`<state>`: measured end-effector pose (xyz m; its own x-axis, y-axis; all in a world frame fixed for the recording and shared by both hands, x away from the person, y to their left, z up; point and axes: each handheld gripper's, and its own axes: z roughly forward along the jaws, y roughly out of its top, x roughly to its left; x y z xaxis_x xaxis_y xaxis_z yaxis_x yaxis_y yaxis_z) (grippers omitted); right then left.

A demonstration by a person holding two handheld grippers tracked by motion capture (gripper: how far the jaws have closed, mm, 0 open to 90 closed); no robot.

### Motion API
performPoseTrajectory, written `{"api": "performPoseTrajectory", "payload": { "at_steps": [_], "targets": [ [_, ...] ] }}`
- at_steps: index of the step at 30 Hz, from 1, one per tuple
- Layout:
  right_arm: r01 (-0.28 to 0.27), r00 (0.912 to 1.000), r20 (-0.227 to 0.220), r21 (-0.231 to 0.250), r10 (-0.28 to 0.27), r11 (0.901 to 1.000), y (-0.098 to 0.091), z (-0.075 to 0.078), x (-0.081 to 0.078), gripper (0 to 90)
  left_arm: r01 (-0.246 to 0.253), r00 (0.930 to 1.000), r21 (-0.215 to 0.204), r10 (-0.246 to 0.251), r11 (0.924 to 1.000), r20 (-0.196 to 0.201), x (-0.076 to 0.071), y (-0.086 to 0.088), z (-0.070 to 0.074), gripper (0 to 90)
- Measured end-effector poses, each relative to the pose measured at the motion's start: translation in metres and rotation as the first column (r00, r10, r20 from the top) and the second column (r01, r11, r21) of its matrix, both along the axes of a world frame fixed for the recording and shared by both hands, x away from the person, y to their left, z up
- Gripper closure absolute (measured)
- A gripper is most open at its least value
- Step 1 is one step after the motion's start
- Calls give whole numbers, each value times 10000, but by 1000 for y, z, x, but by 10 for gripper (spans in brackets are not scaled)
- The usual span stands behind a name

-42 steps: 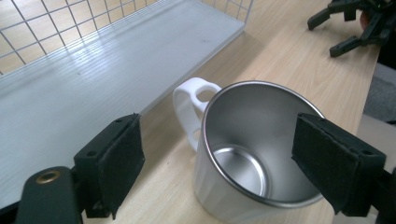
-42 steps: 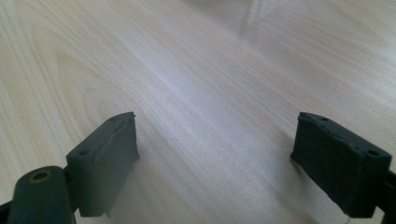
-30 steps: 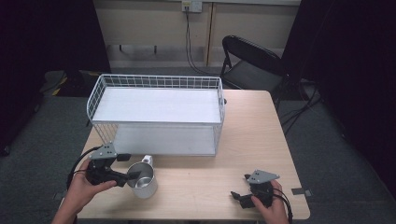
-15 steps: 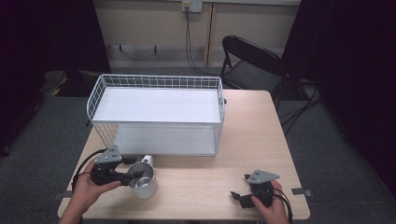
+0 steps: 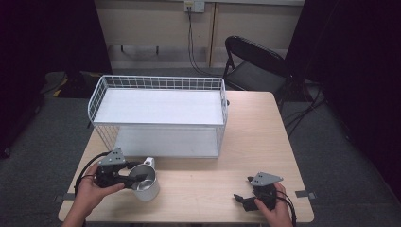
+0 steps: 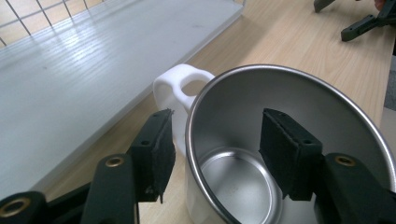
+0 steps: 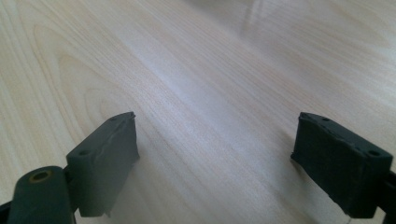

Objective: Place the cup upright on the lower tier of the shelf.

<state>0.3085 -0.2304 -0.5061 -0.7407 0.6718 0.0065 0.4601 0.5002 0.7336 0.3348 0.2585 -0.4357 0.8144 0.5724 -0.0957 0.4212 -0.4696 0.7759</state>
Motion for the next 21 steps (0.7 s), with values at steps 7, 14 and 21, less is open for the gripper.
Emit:
{"api": "performPoseTrajectory", "payload": {
  "at_steps": [7,14,21],
  "targets": [
    [-5,10000,-8,4,5,10000,0,0,0,131,-25,9999,102,26,9999,-100,1,-1,-2,563],
    [-12,10000,-7,3,12,10000,0,0,0,131,-124,9999,221,125,9997,-48,0,-1,-3,617],
    [-12,10000,-10,1,12,10000,0,0,0,131,-423,9991,291,425,9987,-60,0,-2,-3,708]
  ]
}}
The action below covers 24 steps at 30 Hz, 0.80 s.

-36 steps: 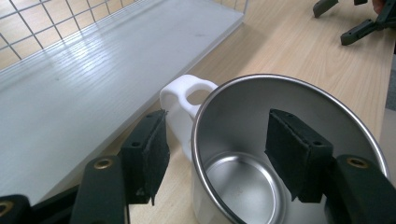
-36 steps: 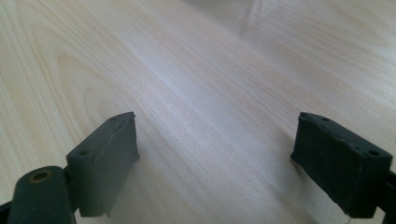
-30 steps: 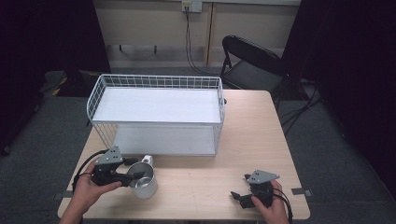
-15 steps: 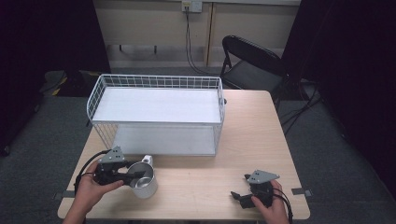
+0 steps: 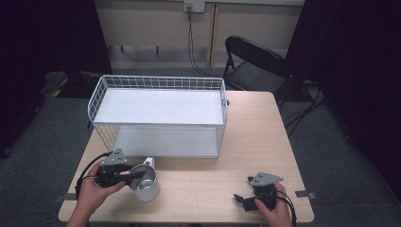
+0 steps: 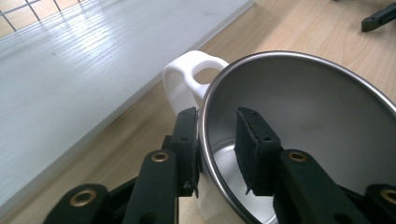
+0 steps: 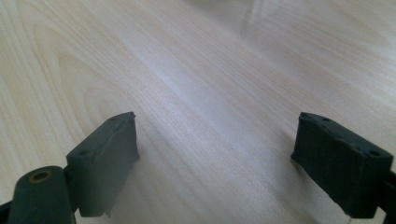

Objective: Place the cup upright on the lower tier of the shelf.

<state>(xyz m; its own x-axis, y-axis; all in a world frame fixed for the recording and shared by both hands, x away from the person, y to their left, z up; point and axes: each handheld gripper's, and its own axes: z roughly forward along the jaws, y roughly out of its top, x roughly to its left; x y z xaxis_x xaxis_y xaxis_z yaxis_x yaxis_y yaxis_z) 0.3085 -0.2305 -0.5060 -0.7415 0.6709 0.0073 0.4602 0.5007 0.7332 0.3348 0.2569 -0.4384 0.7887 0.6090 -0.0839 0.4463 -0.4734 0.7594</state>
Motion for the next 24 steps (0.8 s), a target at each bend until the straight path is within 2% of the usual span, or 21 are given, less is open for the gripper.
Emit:
{"api": "performPoseTrajectory", "payload": {
  "at_steps": [7,19,21,24],
  "targets": [
    [-1,10000,-1,2,1,10000,0,0,0,131,-115,9999,68,115,9999,-14,1,-3,0,770],
    [-14,10000,-3,4,14,10000,0,0,0,131,-270,9996,494,266,9984,90,-1,-5,3,785],
    [-18,10000,-2,3,18,10000,0,0,0,131,-431,9991,551,433,9975,-15,-2,-5,5,793],
    [-28,10000,-1,4,28,10000,0,0,0,131,-515,9987,497,514,9974,18,-2,-4,6,810]
  ]
}}
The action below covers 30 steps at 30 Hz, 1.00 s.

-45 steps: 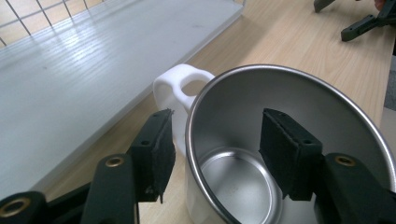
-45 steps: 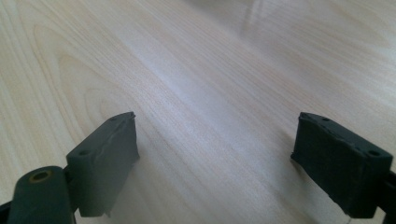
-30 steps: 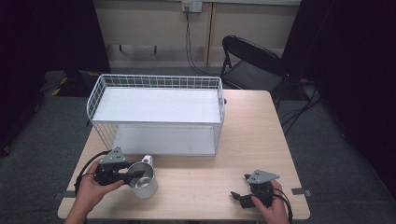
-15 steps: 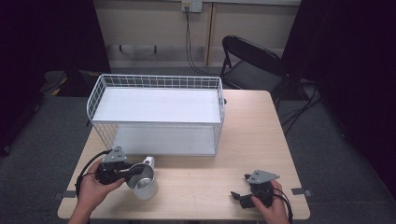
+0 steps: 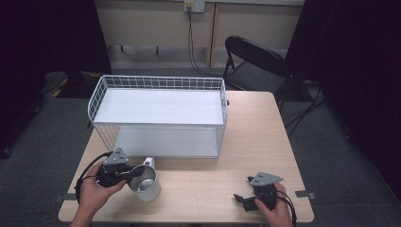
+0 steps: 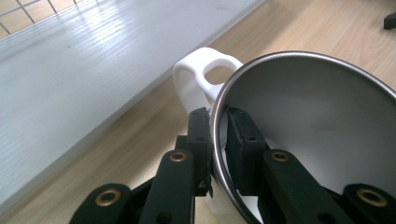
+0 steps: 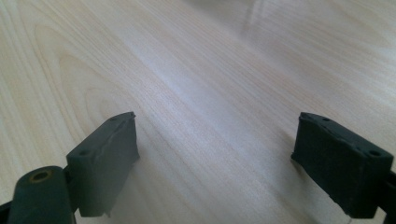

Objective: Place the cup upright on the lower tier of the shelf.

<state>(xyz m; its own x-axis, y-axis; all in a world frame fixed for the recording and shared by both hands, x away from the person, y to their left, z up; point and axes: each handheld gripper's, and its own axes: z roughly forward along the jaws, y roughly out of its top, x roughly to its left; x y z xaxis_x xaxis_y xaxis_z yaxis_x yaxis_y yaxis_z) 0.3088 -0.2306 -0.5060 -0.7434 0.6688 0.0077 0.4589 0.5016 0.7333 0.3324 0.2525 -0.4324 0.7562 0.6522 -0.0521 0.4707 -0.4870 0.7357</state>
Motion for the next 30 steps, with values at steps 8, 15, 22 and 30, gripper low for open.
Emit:
{"api": "performPoseTrajectory", "payload": {
  "at_steps": [8,15,22,30],
  "targets": [
    [-19,10000,-3,-1,19,10000,0,0,0,131,-295,9995,1,295,9996,-108,-3,-3,3,823],
    [-20,10000,-2,0,20,10000,0,0,0,131,-610,9981,-579,614,9965,58,-3,1,9,823],
    [-19,10000,-6,2,19,10000,0,0,0,131,-906,9955,-726,924,9932,225,-4,4,13,823],
    [-26,10000,-1,1,26,10000,0,0,0,131,-1240,9907,-833,1280,9888,452,-4,4,18,823]
  ]
}}
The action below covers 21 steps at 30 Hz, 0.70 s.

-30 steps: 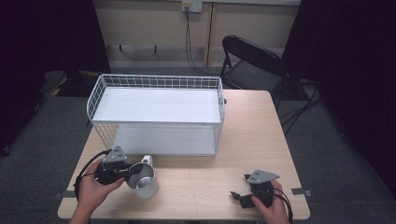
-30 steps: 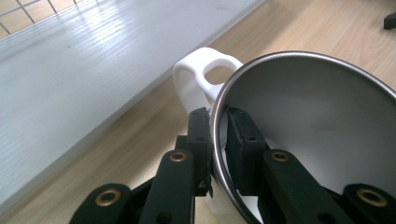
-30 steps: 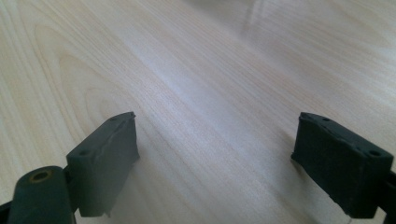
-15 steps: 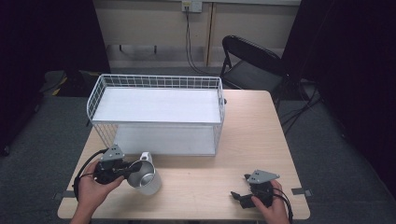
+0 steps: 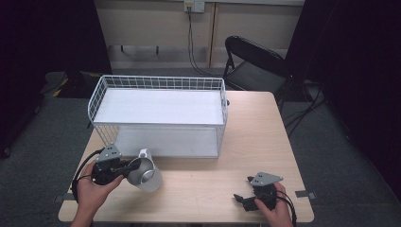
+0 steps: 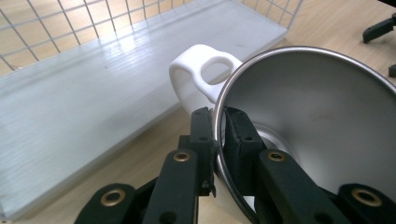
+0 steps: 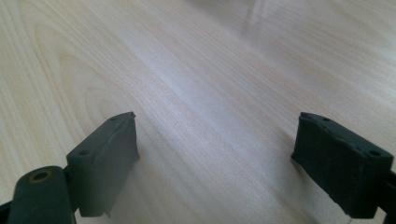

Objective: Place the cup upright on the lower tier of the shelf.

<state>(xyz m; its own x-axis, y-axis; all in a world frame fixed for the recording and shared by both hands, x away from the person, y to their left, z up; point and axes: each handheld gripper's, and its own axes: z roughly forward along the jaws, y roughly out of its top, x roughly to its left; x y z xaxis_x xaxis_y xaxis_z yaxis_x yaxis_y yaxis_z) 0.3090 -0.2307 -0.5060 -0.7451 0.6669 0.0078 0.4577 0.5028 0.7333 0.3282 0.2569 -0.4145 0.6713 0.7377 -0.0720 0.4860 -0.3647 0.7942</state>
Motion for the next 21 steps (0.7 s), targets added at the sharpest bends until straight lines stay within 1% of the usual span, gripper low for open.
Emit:
{"api": "performPoseTrajectory", "payload": {
  "at_steps": [5,6,10,12,17,18,20,21],
  "targets": [
    [-3,10000,5,-2,3,10000,0,0,0,131,-173,9998,48,173,9998,23,2,0,2,823],
    [-1,10000,7,-3,1,10000,0,0,0,131,-300,9995,91,299,9995,36,3,0,3,824],
    [-1,10000,10,-3,1,10000,0,0,0,131,-453,9990,86,453,9989,63,6,-1,4,823],
    [-4,10000,1,0,4,10000,0,0,0,131,-527,9986,7,527,9986,32,8,-1,5,823],
    [-5,10000,2,0,5,10000,0,0,0,131,-632,9980,137,632,9979,55,11,-2,7,823],
    [-8,10000,2,1,8,10000,0,0,0,131,-647,9978,229,644,9976,142,12,-2,8,823],
    [-9,10000,4,0,9,10000,0,0,0,131,-663,9978,217,660,9976,108,13,-3,9,823],
    [-7,10000,2,0,7,10000,0,0,0,131,-663,9977,303,658,9973,182,15,-3,10,824]
  ]
}}
